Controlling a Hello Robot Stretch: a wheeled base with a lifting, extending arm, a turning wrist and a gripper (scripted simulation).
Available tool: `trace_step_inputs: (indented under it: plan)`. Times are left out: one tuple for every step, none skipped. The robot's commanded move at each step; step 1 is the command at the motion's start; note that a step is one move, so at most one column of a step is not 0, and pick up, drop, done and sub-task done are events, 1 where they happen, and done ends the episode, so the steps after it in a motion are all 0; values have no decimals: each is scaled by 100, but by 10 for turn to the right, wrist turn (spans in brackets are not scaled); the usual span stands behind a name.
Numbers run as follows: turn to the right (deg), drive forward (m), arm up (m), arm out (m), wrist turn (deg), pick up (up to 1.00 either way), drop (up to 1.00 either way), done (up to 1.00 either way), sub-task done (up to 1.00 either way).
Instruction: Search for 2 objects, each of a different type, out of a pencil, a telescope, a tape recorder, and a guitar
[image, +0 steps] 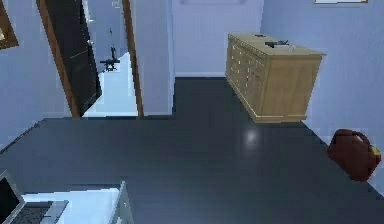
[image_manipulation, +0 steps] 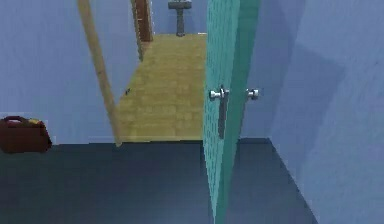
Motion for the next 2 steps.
trace_step_inputs:
  plan:
    - [-30,0,0,0,0,0,0,0,0]
    - [450,0,0,0,0,0,0,0,0]
